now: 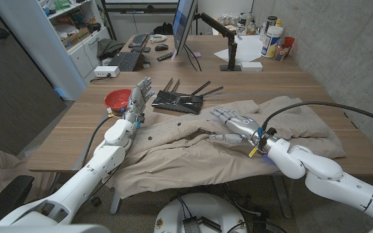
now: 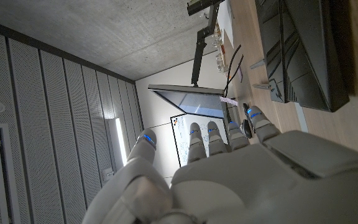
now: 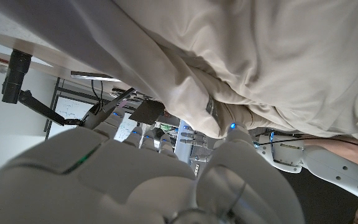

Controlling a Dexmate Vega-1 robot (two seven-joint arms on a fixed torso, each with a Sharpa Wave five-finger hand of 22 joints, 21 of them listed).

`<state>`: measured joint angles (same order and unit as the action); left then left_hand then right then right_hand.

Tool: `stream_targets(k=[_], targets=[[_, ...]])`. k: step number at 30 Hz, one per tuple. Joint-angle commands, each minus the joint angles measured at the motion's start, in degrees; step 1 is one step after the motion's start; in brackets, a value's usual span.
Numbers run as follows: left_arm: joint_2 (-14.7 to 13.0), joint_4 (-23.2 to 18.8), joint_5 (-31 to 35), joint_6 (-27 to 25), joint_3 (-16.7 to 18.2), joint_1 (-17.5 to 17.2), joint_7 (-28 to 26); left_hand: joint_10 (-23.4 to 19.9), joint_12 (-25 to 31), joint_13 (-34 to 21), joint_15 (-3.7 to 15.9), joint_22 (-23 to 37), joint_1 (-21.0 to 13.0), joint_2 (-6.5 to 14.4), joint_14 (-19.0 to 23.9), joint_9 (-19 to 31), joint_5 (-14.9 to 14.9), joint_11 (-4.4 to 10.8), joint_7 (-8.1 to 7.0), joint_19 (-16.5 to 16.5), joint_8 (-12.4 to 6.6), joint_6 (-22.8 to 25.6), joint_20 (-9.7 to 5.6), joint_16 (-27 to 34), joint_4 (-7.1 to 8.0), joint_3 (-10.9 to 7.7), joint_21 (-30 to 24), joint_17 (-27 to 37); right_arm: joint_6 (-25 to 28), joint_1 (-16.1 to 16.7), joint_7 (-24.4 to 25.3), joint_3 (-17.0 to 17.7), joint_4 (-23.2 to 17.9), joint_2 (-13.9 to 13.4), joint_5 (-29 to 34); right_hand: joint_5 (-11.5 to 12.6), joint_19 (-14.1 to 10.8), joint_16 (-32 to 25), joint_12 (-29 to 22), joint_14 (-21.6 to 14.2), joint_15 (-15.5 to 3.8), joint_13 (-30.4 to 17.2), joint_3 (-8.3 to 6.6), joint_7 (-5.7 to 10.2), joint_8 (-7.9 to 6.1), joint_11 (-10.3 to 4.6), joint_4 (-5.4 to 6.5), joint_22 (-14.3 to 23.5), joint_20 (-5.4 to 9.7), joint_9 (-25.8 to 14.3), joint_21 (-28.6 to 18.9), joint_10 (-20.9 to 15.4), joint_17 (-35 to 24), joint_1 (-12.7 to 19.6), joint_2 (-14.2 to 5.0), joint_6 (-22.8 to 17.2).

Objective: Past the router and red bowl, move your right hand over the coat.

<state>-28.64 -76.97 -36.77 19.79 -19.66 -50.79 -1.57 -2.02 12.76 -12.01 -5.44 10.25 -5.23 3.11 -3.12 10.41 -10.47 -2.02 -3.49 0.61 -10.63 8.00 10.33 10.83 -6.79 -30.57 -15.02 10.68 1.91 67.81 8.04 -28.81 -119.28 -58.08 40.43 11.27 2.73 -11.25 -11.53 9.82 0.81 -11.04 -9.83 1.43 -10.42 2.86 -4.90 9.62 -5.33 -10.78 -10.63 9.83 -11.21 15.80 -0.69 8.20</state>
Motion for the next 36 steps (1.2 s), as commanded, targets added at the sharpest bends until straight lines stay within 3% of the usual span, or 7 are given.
stream_targets(k=[1, 36], targets=[[0.00, -0.08, -0.01, 0.01, -0.02, -0.05, 0.00, 0.31, 0.31, -0.05, -0.24, 0.15, 0.56, -0.14, -0.30, 0.17, 0.14, -0.32, -0.20, 0.23, -0.27, 0.37, 0.07, 0.17, 0.07, -0.08, 0.07, 0.11, -0.01, -0.33, -0.34, -0.66, 0.30, 0.34, 0.41, -0.21, 0.47, -0.11, 0.10, 7.94, 0.29, -0.10, 0.27, -0.44, -0.40, 0.31, -0.10, 0.01, -0.26, -0.31, 0.13, 4.25, -0.10, 0.05, -0.06, 0.01], [-0.08, -0.29, 0.00, 0.28, 0.11, -0.27, 0.00, 0.35, 0.31, -0.04, -0.33, 0.17, 0.75, -0.19, -0.26, 0.17, 0.16, -0.20, -0.18, 0.50, -0.29, 0.47, -0.06, 0.18, 0.09, -0.07, 0.56, 0.10, 0.29, -0.53, -0.90, -1.17, 0.37, 0.36, 0.64, -0.19, 0.43, -0.30, -0.07, 7.44, 0.10, -0.09, 0.33, -0.48, -0.63, 0.19, -0.31, 0.00, -0.33, -0.32, 0.05, 3.92, -0.06, 0.19, -0.23, -0.20]])
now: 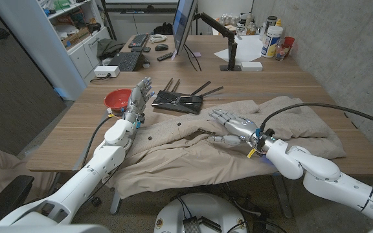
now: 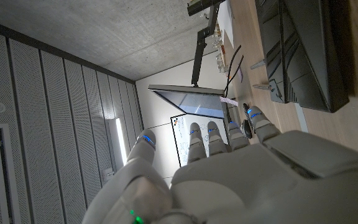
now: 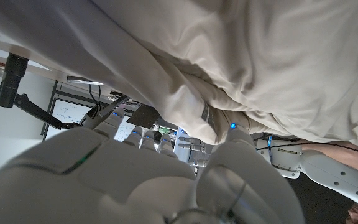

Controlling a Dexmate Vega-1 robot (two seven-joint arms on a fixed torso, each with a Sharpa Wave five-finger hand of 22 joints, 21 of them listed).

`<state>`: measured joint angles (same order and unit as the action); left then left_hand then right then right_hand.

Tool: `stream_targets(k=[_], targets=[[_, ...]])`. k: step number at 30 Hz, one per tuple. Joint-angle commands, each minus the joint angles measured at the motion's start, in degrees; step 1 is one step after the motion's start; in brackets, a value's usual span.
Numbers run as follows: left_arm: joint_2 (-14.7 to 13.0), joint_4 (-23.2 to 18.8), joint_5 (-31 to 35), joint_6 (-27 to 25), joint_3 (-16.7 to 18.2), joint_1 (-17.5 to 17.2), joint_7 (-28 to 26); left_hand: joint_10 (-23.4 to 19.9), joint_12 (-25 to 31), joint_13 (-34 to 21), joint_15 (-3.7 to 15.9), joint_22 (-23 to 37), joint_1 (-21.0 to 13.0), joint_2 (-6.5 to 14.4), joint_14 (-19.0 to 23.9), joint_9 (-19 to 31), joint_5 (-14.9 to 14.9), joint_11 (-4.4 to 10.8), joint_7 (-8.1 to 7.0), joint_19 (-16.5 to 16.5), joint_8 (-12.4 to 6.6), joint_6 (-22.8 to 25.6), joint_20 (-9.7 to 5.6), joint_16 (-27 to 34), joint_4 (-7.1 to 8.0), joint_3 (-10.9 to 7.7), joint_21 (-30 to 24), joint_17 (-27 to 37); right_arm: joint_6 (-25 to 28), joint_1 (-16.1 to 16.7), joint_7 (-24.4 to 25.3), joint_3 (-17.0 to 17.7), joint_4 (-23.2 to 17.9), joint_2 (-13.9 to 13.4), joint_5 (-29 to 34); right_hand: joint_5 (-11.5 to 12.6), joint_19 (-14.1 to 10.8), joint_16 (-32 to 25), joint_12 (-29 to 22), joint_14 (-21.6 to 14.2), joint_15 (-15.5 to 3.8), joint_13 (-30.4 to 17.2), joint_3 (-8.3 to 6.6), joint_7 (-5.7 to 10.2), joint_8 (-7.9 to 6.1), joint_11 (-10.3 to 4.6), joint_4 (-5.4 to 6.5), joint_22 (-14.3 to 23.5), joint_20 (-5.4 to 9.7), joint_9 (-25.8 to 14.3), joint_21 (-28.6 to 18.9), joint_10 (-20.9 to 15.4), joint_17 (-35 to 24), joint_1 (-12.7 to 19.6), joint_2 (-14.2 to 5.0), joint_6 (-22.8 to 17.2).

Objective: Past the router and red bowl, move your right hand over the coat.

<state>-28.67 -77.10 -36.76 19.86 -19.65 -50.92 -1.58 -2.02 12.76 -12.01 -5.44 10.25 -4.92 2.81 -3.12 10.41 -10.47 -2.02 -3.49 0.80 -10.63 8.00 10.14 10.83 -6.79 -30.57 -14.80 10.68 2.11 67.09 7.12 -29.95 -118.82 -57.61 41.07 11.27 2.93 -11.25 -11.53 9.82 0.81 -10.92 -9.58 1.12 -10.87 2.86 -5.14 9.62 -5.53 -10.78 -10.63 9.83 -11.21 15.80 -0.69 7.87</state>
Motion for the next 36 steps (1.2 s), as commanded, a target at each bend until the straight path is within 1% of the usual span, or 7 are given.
stream_targets(k=[1, 9, 28, 36], targets=[[-0.06, -0.17, -0.02, 0.19, 0.10, -0.14, -0.01, 0.34, 0.31, -0.04, -0.31, 0.17, 0.44, 0.12, -0.28, 0.17, 0.16, -0.14, -0.17, 0.32, -0.29, 0.49, 0.13, 0.18, 0.09, -0.07, 0.35, 0.10, 0.11, 0.19, 0.00, -0.04, -0.10, -0.12, 0.00, -0.19, 0.22, -0.31, -0.06, 7.42, 0.09, -0.21, 0.10, -0.15, -0.19, 0.18, -0.08, 0.00, -0.13, -0.32, 0.04, 3.95, -0.05, 0.19, -0.24, 0.11], [0.11, 0.31, -0.05, 0.13, 0.08, 0.15, -0.02, 0.31, 0.33, -0.04, -0.35, 0.18, 0.47, 0.12, -0.29, 0.17, 0.15, -0.37, -0.20, 0.30, -0.28, 0.45, 0.15, 0.17, 0.09, -0.08, 0.51, 0.10, -0.48, -0.70, -0.35, -0.52, 0.86, 0.41, -0.33, -0.19, 0.18, -0.33, -0.10, 7.32, 0.07, -0.20, 0.12, -0.16, -0.22, 0.15, -0.11, 0.00, -0.11, -0.32, 0.02, 3.85, -0.05, 0.21, -0.26, 0.08], [-0.01, -0.03, -0.21, 0.41, 0.27, -0.13, 0.11, 0.29, 0.34, -0.04, -0.33, 0.19, 0.50, 0.13, -0.28, 0.17, 0.14, -0.22, -0.26, 0.40, -0.27, 0.46, 0.14, 0.16, 0.08, -0.12, 0.74, 0.09, -0.26, -0.22, 0.32, -0.56, 0.76, 0.37, -0.31, -0.20, 0.13, -0.34, -0.08, 7.25, -0.03, -0.20, 0.26, -0.12, -0.26, 0.16, -0.15, 0.00, -0.05, -0.31, 0.00, 3.89, -0.05, 0.10, -0.23, 0.04], [0.02, 0.02, -0.30, 0.44, 0.34, -0.13, 0.11, 0.32, 0.33, -0.04, -0.35, 0.19, 0.51, 0.13, -0.27, 0.17, 0.14, -0.30, -0.14, 0.42, -0.29, 0.50, 0.14, 0.16, 0.07, -0.13, 0.82, 0.09, -0.53, -0.75, 0.10, -1.19, 1.43, 0.84, -0.16, -0.19, 0.15, -0.34, -0.08, 7.26, 0.07, -0.20, 0.30, -0.11, -0.26, 0.19, -0.17, 0.00, -0.10, -0.31, 0.00, 3.89, -0.05, 0.08, -0.27, 0.06]])
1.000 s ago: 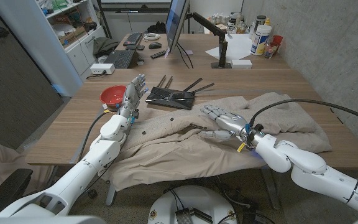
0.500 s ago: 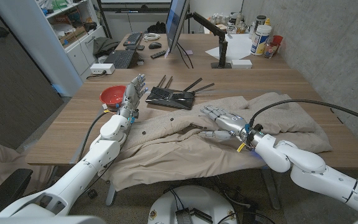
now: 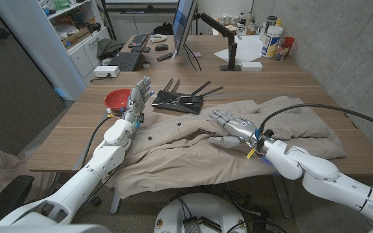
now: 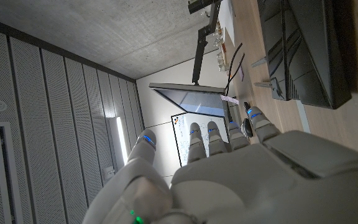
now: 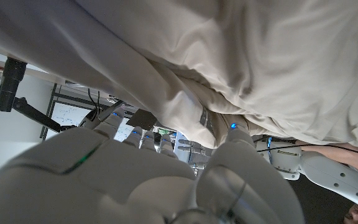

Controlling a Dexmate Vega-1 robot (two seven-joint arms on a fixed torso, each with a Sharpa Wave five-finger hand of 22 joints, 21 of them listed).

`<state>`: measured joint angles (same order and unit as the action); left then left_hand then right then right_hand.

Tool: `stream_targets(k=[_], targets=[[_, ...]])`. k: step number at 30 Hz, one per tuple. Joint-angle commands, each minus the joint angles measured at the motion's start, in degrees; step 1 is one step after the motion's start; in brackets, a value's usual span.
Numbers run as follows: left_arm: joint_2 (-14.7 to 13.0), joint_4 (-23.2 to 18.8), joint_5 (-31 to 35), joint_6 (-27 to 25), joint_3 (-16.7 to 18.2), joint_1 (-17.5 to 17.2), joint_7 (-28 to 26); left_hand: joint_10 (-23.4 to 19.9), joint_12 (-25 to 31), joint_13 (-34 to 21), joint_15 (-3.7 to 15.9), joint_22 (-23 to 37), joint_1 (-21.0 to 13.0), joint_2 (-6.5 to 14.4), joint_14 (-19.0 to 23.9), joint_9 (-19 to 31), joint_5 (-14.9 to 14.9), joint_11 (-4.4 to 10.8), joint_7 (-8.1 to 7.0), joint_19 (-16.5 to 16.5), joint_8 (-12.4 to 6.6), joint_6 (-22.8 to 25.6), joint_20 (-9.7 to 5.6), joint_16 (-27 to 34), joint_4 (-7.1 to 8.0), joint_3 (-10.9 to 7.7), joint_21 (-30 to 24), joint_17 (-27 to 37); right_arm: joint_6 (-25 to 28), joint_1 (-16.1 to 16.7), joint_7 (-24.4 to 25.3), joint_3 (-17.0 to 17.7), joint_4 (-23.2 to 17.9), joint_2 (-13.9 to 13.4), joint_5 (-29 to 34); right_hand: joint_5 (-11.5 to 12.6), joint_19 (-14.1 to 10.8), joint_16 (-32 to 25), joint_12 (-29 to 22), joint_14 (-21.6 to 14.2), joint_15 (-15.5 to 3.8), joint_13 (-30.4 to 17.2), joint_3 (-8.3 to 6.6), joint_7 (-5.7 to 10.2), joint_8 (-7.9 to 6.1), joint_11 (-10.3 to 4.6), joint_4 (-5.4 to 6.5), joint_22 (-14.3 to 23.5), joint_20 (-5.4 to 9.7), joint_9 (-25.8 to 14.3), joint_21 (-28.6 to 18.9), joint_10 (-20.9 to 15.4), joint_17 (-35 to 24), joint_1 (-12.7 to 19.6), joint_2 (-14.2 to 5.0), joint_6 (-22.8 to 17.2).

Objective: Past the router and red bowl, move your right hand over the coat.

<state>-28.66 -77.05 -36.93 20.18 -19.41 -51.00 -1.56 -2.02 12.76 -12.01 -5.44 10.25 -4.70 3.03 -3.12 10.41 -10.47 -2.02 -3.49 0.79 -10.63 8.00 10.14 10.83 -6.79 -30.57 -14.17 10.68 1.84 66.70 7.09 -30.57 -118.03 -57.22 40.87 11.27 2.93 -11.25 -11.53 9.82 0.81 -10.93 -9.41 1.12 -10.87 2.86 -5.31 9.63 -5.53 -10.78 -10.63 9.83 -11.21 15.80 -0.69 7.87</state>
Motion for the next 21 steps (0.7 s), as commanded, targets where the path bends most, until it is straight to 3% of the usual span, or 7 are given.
stream_targets(k=[1, 21], targets=[[0.01, -0.02, -0.13, 0.13, 0.10, -0.06, 0.10, 0.34, 0.33, -0.04, -0.35, 0.19, 0.29, -0.10, -0.28, 0.17, 0.14, -0.33, -0.18, 0.43, -0.30, 0.53, 0.16, 0.16, 0.06, -0.13, 0.20, 0.08, -0.27, -0.36, 0.14, -0.58, 0.65, 0.45, 0.03, -0.19, 0.15, -0.33, -0.09, 7.26, 0.08, -0.19, 0.13, -0.12, -0.25, 0.19, 0.00, 0.00, -0.10, -0.31, 0.00, 3.88, -0.05, 0.08, -0.27, 0.08], [-0.05, -0.25, -0.05, 0.26, 0.20, -0.26, -0.11, 0.47, 0.28, -0.03, -0.38, 0.20, 0.29, -0.10, -0.27, 0.17, 0.12, -0.24, -0.18, 0.53, -0.25, 0.42, 0.18, 0.15, 0.01, -0.18, 0.47, 0.07, -0.06, -0.64, -0.24, -1.03, 0.53, 0.62, 0.38, -0.18, 0.19, -0.31, -0.11, 7.25, 0.10, -0.20, 0.21, -0.06, -0.39, 0.19, -0.05, 0.01, -0.16, -0.30, 0.00, 3.84, -0.05, 0.04, -0.42, -0.24]])
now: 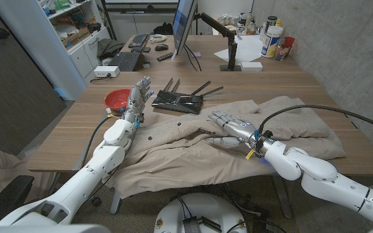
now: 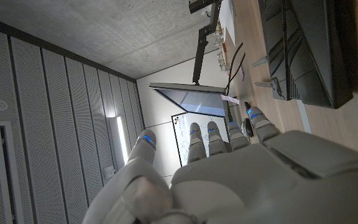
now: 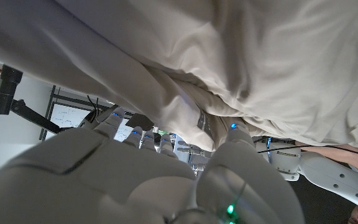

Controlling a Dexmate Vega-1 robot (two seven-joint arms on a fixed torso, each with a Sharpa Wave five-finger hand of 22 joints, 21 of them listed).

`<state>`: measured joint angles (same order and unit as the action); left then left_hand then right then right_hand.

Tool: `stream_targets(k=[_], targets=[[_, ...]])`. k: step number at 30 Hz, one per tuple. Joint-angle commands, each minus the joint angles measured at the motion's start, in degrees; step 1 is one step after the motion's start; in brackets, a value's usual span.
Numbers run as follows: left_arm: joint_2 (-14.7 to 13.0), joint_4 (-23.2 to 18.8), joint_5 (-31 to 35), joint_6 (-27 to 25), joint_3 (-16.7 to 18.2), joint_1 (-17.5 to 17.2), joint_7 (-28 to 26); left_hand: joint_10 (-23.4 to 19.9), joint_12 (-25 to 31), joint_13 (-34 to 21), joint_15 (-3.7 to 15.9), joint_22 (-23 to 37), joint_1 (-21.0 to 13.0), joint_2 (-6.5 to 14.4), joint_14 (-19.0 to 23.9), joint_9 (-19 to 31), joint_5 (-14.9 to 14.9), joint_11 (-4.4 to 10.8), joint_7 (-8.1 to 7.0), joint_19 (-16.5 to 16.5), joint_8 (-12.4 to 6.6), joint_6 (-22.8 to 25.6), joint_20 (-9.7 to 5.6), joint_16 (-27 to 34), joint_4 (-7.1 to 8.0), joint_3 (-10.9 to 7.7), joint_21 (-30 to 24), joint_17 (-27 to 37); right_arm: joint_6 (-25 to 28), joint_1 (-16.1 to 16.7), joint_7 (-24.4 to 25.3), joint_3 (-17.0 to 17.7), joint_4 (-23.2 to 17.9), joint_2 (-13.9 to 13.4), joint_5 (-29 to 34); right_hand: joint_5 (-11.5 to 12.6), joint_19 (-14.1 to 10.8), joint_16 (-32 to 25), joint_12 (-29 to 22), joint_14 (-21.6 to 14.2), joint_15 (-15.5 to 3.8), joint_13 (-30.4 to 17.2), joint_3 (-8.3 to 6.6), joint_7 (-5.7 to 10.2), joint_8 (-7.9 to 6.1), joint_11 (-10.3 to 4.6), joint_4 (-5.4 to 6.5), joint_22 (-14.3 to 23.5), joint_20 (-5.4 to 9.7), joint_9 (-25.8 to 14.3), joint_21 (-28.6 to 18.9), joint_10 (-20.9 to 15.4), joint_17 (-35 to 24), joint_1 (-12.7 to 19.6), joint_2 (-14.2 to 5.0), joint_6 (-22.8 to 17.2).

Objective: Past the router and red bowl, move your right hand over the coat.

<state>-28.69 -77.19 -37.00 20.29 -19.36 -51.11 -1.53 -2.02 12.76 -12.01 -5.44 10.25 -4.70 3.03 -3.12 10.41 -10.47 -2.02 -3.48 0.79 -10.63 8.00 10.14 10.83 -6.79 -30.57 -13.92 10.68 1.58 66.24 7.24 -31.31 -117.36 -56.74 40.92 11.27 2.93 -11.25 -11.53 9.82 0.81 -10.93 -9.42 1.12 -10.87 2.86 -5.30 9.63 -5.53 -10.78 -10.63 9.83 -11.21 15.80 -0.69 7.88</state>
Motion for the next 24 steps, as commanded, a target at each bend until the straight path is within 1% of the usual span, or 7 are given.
stream_targets(k=[1, 3, 4, 6, 9, 11, 24], targets=[[-0.05, -0.14, -0.06, 0.15, 0.17, -0.20, -0.07, 0.43, 0.29, -0.04, -0.38, 0.20, 0.29, -0.10, -0.30, 0.17, 0.12, -0.26, -0.20, 0.53, -0.26, 0.45, 0.16, 0.14, 0.01, -0.18, 0.24, 0.07, 0.17, -0.27, -0.42, -0.36, -0.09, 0.24, 0.33, -0.18, 0.18, -0.32, -0.11, 7.24, 0.07, -0.20, 0.22, -0.05, -0.39, 0.20, -0.06, 0.01, -0.20, -0.30, 0.00, 3.84, -0.05, 0.05, -0.43, -0.25], [-0.05, -0.14, -0.06, 0.15, 0.17, -0.20, -0.06, 0.38, 0.31, -0.04, -0.41, 0.20, 0.28, -0.10, -0.28, 0.17, 0.12, -0.37, -0.19, 0.53, -0.26, 0.46, 0.14, 0.14, 0.00, -0.19, 0.26, 0.07, 0.17, -0.28, -0.42, -0.37, -0.09, 0.23, 0.33, -0.18, 0.17, -0.32, -0.11, 7.22, 0.08, -0.20, 0.22, 0.04, -0.41, 0.18, -0.07, 0.01, -0.21, -0.30, -0.01, 3.84, -0.04, 0.05, -0.44, -0.33], [-0.15, -0.11, -0.01, 0.13, 0.12, -0.18, 0.12, 0.40, 0.31, -0.04, -0.40, 0.20, 0.28, -0.09, -0.28, 0.17, 0.12, -0.41, -0.14, 0.60, -0.29, 0.53, 0.12, 0.14, 0.00, -0.19, 0.25, 0.07, 0.54, -0.49, -1.31, -0.54, -0.25, 0.30, 0.37, -0.17, 0.16, -0.33, -0.13, 7.20, 0.07, -0.20, 0.23, 0.03, -0.43, 0.20, -0.07, 0.01, -0.20, -0.30, -0.01, 3.80, -0.04, 0.05, -0.45, -0.37], [-0.15, -0.10, -0.01, 0.14, 0.12, -0.17, 0.13, 0.38, 0.32, -0.03, -0.33, 0.20, 0.28, -0.08, -0.32, 0.19, 0.11, -0.38, 0.59, 0.66, -0.71, 1.66, 0.15, 0.12, -0.02, -0.22, 0.36, 0.06, 0.60, -0.50, -1.37, -0.55, -0.29, 0.29, 0.36, -0.18, 0.14, -0.36, -0.15, 7.13, 0.09, -0.20, 0.24, -0.04, -0.51, 0.17, -0.08, 0.01, -0.20, -0.29, -0.02, 3.74, -0.04, 0.04, -0.45, -0.59], [-0.12, -0.03, -0.01, 0.21, 0.11, -0.16, 0.17, 0.49, 0.28, -0.03, -0.37, 0.21, 0.28, -0.08, -0.34, 0.20, 0.11, -0.45, 0.56, 0.71, -0.96, 2.41, 0.12, 0.12, -0.03, -0.23, 0.43, 0.06, 0.48, -0.61, -1.31, -0.75, -0.02, 0.44, 0.38, -0.17, 0.11, -0.35, -0.15, 7.13, 0.08, -0.20, 0.25, -0.06, -0.52, 0.15, -0.08, 0.01, -0.19, -0.29, -0.03, 3.73, -0.04, 0.04, -0.46, -0.63], [-0.13, -0.06, -0.01, 0.12, 0.11, -0.17, 0.10, 0.45, 0.30, -0.03, -0.32, 0.21, 0.28, -0.08, -0.35, 0.20, 0.11, -0.46, 0.58, 0.70, -0.93, 2.42, 0.09, 0.11, -0.03, -0.24, 0.46, 0.06, 0.97, -0.56, -1.93, -0.79, -0.24, 0.44, 0.29, -0.17, 0.12, -0.33, -0.14, 7.20, 0.12, -0.20, 0.26, -0.05, -0.49, 0.08, -0.08, 0.01, -0.21, -0.29, -0.03, 3.75, -0.04, 0.03, -0.47, -0.57], [-0.14, -0.06, 0.11, 0.05, -0.03, -0.10, 0.15, 0.42, 0.32, -0.03, -0.38, 0.21, 0.31, -0.10, -0.32, 0.21, 0.12, -0.35, 0.57, 0.78, -0.83, 2.43, 0.15, 0.12, -0.04, -0.24, 0.59, 0.06, 1.08, -0.26, -1.56, -0.62, -0.60, 0.08, 0.38, -0.17, 0.18, -0.31, -0.11, 7.21, 0.13, -0.20, 0.31, -0.05, -0.42, 0.17, -0.10, 0.01, -0.23, -0.28, 0.00, 3.83, -0.05, 0.00, -0.52, -0.46]])
